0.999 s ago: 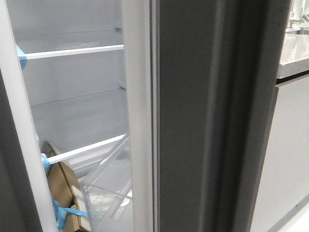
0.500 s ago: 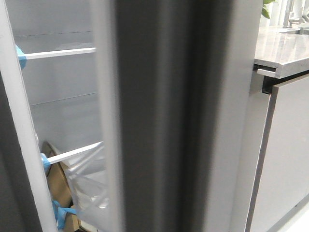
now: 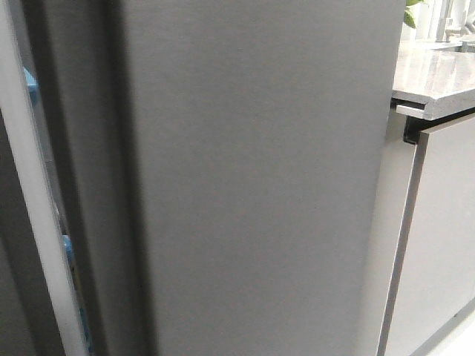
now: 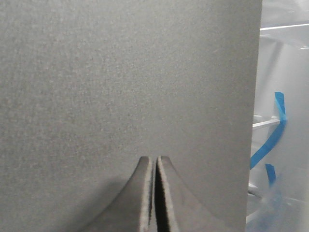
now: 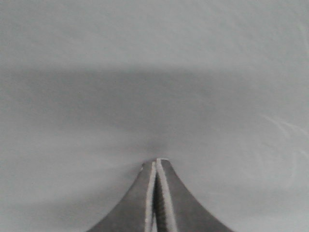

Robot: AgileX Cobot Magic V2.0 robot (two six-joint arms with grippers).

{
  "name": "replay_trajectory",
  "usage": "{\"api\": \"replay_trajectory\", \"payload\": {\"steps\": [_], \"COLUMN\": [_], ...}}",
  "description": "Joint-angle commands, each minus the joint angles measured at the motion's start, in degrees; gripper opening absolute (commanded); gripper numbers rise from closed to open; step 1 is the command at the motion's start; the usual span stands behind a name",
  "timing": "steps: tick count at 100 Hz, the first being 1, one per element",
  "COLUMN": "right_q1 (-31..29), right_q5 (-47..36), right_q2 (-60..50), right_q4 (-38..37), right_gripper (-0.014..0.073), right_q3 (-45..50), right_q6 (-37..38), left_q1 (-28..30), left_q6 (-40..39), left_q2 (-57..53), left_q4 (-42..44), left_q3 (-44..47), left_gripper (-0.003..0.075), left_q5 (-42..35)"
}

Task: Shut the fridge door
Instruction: 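Push the grey door with both grippers toward the fridge body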

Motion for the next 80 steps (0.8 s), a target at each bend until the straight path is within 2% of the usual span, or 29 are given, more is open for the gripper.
{"api": "replay_trajectory", "payload": {"steps": [1, 40, 68, 80], "right_q1": [-0.02, -0.02, -0.23, -0.71], "right_q5": [-7.96, -9.02, -7.85, -4.52], "right_q2": [2.07, 14.58, 14.46, 11.97], "right_q4": [0.72, 0.72, -0.59, -2.68], "right_gripper": [-0.0044, -0.0044, -0.0044, -0.0044], "right_q3": [-3.96, -13.53, -13.66, -13.66], "right_q6": [-0.84, -1.78, -1.78, -1.78], "left_q1": [0.33, 0.33, 0.33, 0.33], "left_q6": [-0.25, -0.25, -0.25, -0.25], "left_q2": [-0.59, -0.59, -0.59, -0.59], "left_q4": [-0.28, -0.28, -0.28, -0.28], "left_q3": [2.01, 2.01, 2.01, 2.01], "left_gripper": [-0.0020, -0.0020, -0.0020, -0.0020], "left_q5": [-4.16, -4.16, -4.16, -4.16]}}
